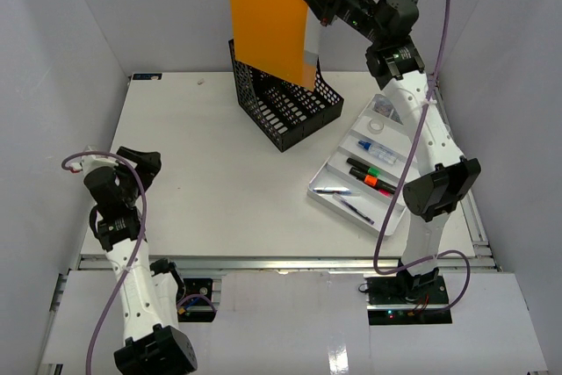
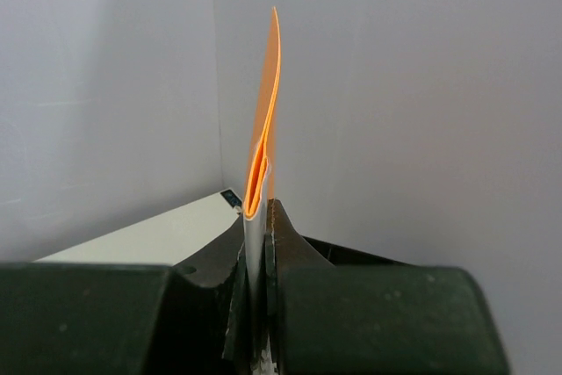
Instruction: Organize the desk
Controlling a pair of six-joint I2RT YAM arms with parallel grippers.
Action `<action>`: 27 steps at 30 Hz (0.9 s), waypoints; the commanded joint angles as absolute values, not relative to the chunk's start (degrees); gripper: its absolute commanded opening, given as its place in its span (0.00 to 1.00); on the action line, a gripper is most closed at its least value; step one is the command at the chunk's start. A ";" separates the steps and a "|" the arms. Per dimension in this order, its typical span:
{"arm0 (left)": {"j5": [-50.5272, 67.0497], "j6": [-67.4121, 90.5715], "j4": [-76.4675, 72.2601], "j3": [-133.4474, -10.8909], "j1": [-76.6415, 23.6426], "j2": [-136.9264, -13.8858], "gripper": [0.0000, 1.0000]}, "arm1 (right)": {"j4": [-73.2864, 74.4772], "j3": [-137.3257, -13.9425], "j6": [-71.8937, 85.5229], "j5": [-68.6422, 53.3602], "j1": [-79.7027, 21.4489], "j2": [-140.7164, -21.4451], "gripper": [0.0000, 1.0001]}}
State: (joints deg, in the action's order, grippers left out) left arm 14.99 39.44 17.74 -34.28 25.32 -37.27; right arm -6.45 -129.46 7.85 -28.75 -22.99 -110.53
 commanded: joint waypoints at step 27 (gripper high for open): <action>18.86 34.45 12.63 -29.18 25.22 -36.32 0.88 | -19.39 -126.24 3.40 -26.63 -23.88 -114.02 0.08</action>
